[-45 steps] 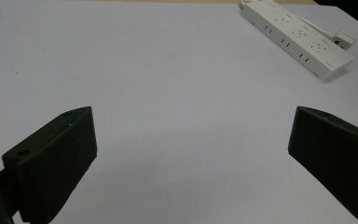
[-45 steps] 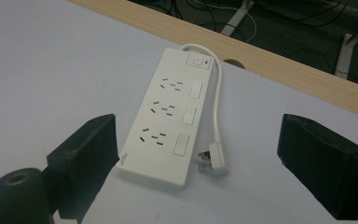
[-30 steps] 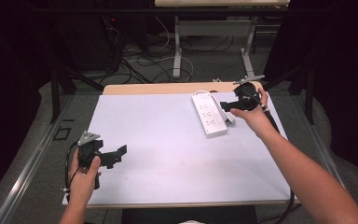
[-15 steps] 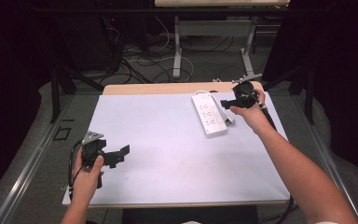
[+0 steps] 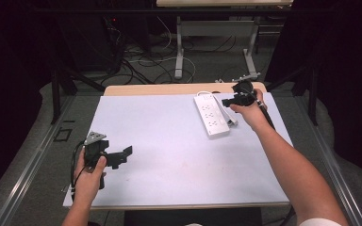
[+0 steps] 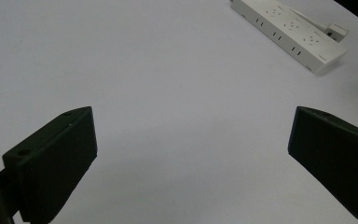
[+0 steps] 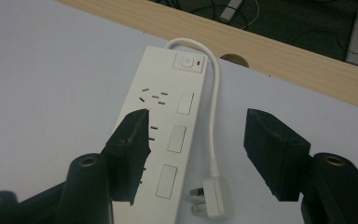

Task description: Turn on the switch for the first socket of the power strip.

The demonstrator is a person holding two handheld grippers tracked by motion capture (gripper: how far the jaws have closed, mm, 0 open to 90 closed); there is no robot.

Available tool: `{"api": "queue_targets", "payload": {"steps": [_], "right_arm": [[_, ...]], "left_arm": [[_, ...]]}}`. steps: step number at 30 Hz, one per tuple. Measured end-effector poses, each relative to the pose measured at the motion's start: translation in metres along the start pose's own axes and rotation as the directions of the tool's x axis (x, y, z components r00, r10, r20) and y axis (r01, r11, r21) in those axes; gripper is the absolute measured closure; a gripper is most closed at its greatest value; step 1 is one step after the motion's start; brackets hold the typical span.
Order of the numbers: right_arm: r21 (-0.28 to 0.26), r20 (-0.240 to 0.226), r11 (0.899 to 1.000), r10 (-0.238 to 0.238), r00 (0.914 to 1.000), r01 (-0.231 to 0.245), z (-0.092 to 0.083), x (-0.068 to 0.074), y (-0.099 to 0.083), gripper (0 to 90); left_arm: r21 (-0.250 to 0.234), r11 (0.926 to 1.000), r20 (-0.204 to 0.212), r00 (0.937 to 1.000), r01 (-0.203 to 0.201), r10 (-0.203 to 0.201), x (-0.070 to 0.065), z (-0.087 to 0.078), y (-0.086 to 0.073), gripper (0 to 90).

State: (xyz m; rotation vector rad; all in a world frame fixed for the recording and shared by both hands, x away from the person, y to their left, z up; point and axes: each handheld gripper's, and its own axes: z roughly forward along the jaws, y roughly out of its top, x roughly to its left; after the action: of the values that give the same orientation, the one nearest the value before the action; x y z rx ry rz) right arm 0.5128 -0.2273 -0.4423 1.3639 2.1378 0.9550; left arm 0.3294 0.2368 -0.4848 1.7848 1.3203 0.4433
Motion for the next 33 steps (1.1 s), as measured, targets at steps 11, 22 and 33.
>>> {"api": "queue_targets", "payload": {"steps": [11, 22, 33], "right_arm": [[0.029, 0.032, 0.999, -0.030, 0.9991, 0.029, 0.020, 0.003, 0.011, 40.4], [0.041, 0.051, 0.999, -0.033, 0.9982, 0.031, 0.036, 0.004, 0.023, 39.3], [0.040, 0.042, 0.999, -0.012, 0.9991, 0.010, 0.054, 0.004, 0.026, 44.1]], "left_arm": [[0.009, 0.9999, 0.004, 1.0000, 0.006, -0.006, 0.001, 0.000, 0.000, 1.4], [0.006, 0.9999, 0.005, 0.9999, 0.013, -0.013, 0.003, -0.001, 0.000, 1.4], [-0.009, 0.9998, -0.002, 0.9998, 0.020, -0.020, 0.006, -0.002, -0.002, 1.5]]}}
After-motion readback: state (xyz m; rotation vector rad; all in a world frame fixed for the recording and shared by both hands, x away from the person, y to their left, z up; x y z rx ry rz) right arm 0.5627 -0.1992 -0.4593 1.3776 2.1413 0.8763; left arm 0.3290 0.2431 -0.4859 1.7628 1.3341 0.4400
